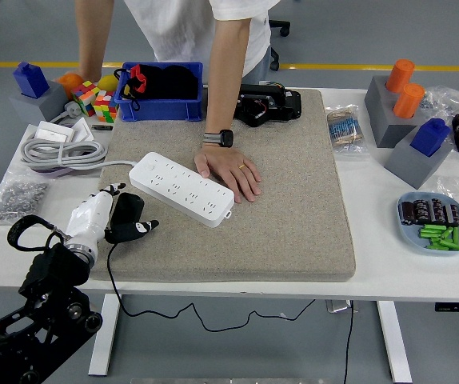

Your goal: Press the white button,pick up the black plug,place it near the board,insert it into the board

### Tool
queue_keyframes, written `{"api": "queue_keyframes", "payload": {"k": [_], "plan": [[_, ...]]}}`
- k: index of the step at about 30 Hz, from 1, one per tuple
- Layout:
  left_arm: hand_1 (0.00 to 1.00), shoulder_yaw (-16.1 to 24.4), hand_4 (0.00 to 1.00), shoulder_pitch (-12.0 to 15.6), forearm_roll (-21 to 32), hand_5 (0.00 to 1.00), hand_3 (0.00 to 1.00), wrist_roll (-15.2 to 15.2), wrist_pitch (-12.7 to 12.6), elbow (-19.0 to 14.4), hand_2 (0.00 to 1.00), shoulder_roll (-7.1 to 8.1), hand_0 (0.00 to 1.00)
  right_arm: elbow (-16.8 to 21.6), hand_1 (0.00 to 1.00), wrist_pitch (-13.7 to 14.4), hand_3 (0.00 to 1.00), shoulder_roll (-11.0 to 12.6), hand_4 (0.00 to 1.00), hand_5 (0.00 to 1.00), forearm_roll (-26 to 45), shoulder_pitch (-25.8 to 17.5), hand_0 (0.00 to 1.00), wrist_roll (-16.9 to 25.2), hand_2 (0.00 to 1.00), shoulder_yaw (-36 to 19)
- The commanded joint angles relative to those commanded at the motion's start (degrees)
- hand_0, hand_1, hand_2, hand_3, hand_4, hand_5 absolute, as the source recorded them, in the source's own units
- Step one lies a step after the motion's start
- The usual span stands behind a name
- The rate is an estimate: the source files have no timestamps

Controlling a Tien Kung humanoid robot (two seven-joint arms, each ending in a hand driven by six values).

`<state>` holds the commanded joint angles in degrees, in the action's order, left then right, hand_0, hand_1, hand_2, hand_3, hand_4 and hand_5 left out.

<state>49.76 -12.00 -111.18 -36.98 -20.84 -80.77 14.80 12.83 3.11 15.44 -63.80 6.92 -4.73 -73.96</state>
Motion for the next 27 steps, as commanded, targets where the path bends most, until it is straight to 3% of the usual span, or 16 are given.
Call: {"api": "queue_keyframes", "payload": {"k": [2, 3, 14, 15, 20, 21, 26, 27], "plan": [[0.894, -0.08, 0.998, -0.14, -0.05, 0.387, 0.913, 0.00, -0.09, 0.61, 0.895, -0.18, 0.886, -0.05, 0.583, 0.01, 0.584, -0.02, 0.657, 0.403, -0.04, -0.04, 0.620, 0.00, 0.583, -0.02], [0.879, -0.05, 0.998, -0.14, -0.02, 0.305, 0.912, 0.00, -0.32, 0.89, 0.888, -0.27, 0.876, -0.02, 0.583, 0.03, 0.582, -0.06, 0.657, 0.403, -0.04, -0.07, 0.619, 0.03, 0.583, -0.11], [0.834, -0.09, 0.998, -0.39, -0.58, 0.270, 0.868, 0.00, -1.90, 2.27, 0.832, -0.64, 0.832, 0.03, 0.583, 0.13, 0.582, -0.09, 0.657, 0.403, 0.03, 0.01, 0.619, 0.18, 0.584, -0.11], [0.780, -0.10, 0.998, -0.43, -0.47, 0.224, 0.848, 0.00, -2.00, 2.41, 0.772, -0.64, 0.810, 0.02, 0.583, 0.14, 0.582, -0.11, 0.657, 0.403, 0.04, 0.02, 0.619, 0.19, 0.582, -0.12], [0.780, -0.19, 0.998, -0.51, -0.19, 0.224, 0.848, 0.00, -3.05, 2.90, 0.772, -0.65, 0.810, 0.02, 0.583, 0.15, 0.582, -0.15, 0.657, 0.403, 0.06, 0.06, 0.619, 0.22, 0.582, -0.20], [0.725, -0.18, 0.965, -0.51, -0.14, 0.164, 0.795, 0.00, -3.21, 2.93, 0.708, -0.65, 0.751, 0.02, 0.581, 0.15, 0.582, -0.15, 0.657, 0.402, 0.07, 0.06, 0.619, 0.22, 0.582, -0.20], [0.725, -0.05, 0.965, -0.70, 0.25, 0.164, 0.795, 0.00, -4.38, 3.40, 0.708, -0.79, 0.751, 0.01, 0.581, 0.17, 0.582, -0.18, 0.657, 0.402, 0.09, 0.03, 0.619, 0.24, 0.582, -0.19], [0.663, 0.05, 0.945, -0.71, 0.36, 0.128, 0.740, 0.00, -4.48, 3.46, 0.642, -0.80, 0.724, 0.02, 0.581, 0.16, 0.581, -0.19, 0.657, 0.403, 0.11, 0.04, 0.618, 0.23, 0.583, -0.18]]}}
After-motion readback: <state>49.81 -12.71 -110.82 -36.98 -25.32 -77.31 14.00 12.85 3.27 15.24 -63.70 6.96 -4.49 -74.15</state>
